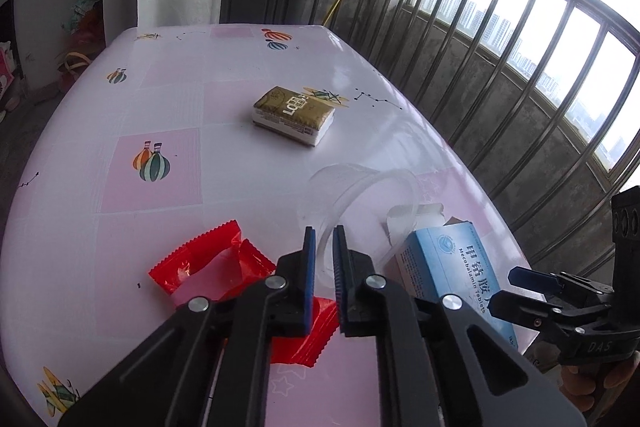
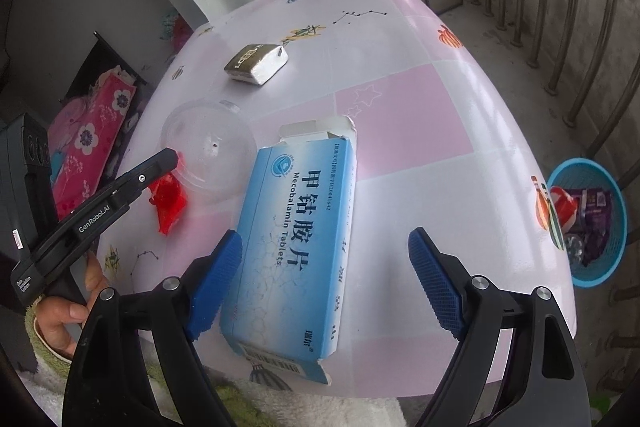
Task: Collect trash
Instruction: 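Grasp the clear plastic cup rim with the left tool while the right tool holds the blue box, then carry the clear cup and blue box over the blue wastebasket with both tools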
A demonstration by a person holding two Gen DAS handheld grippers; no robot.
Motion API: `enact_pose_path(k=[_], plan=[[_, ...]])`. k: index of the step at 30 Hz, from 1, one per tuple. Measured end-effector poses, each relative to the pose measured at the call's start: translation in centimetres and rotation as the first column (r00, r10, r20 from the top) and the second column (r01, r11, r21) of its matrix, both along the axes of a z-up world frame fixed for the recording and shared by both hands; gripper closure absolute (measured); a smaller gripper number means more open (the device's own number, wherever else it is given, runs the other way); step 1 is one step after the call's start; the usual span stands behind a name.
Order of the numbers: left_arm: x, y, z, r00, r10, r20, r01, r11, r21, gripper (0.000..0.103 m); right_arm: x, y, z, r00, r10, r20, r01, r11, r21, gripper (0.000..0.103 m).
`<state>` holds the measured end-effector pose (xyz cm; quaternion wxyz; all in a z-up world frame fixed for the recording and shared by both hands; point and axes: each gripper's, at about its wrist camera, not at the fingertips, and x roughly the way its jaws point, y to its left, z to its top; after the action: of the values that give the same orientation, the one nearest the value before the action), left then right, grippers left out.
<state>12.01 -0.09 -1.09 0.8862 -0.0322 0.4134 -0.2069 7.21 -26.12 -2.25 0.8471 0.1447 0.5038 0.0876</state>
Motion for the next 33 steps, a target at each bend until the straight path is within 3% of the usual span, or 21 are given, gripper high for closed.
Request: enact_pose_path(k=[5,16,20,27,33], plan=[[-0.7,0.5,0.5,1.000,0.009,0.017,-0.009,1.000,0.000,0.100,-0.3,1.8,-0.2,0.999,0.040,-0.011,-0.041,0.999,-0.017,0.014],[-2.6,1.8,1.1,1.000,0.014,0.027,-0.015,1.000,0.004,0.100,0.3,5.2,-2.0,0.993,0.103,-0.050,-0.111,0.975,-0.192,0.013],[-2.6,1.8,1.1,1.000,0.005,0.030,-0.006,1.000,0.008,0.100,0.8,5.1,-2.2,0.995,0.088,-0.045,-0.096,0.970,-0.222,0.022],[-2.6,1.4,1.2,0.999,-0.005,0.043,0.004,1.000,0.022,0.100,1.9,3.5,-2.2,0.999,0.027,-0.020,-0.030,0.980,-0.195,0.033],[-2.4,1.1,2.0,0.997,-0.018,0.068,0.017,1.000,0.019,0.101,2.0,1.0,-1.3,0.999,-0.048,0.004,0.048,0.997,-0.057,0.035]])
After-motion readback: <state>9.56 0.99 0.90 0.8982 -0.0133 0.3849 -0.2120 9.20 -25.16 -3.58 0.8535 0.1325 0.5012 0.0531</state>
